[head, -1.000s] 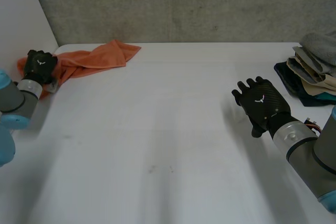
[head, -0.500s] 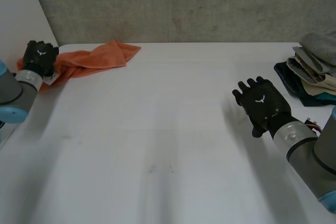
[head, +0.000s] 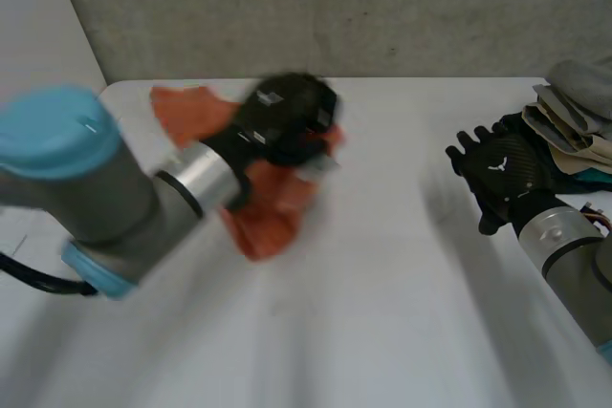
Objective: Fold the laundry.
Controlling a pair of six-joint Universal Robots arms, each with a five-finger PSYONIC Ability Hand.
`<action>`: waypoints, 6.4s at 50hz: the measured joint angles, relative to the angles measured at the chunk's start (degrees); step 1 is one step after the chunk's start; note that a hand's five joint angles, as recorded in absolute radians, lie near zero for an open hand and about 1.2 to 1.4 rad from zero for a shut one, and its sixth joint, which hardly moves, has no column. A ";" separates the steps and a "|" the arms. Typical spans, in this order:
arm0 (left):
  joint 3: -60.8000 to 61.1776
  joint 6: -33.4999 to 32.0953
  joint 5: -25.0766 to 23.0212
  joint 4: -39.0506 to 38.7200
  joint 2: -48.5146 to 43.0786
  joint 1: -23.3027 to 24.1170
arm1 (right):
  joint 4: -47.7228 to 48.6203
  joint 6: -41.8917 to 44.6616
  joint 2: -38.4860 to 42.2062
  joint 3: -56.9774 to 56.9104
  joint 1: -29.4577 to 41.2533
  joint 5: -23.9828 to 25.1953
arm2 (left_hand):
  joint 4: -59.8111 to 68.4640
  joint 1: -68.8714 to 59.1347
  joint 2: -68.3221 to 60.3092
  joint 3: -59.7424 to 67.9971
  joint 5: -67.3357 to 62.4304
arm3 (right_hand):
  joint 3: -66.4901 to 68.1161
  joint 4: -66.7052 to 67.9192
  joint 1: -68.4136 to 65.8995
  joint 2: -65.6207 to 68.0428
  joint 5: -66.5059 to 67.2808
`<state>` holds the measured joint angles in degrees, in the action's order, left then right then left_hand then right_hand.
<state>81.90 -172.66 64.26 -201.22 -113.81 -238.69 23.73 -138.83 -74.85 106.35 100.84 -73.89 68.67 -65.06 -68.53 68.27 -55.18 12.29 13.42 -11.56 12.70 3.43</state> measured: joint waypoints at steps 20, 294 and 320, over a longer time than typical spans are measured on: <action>-2.82 -2.13 11.02 0.60 -1.70 4.44 | -2.15 -0.81 -1.11 -1.38 -1.20 -0.73 | -54.72 51.50 54.40 -53.94 51.51 | 0.00 0.00 0.00 0.00 0.00; 23.03 -64.66 11.62 25.92 15.82 -23.60 | -46.01 15.02 1.36 -17.85 -10.22 -2.30 | -0.02 -0.21 0.11 -0.15 -1.20 | 55.53 54.70 -45.37 54.81 53.14; 23.54 -55.81 13.54 23.22 13.55 -26.66 | -42.83 18.64 6.94 -20.68 -12.63 -2.65 | -0.01 -0.21 0.11 -0.13 -1.20 | 55.53 54.70 -45.37 54.81 53.14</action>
<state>105.44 -228.47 77.81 -177.99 -100.27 -265.35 -19.10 -120.19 -67.91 85.67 88.21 -76.54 68.66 -65.27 -68.42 68.14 -56.38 67.82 68.12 -56.93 67.52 56.57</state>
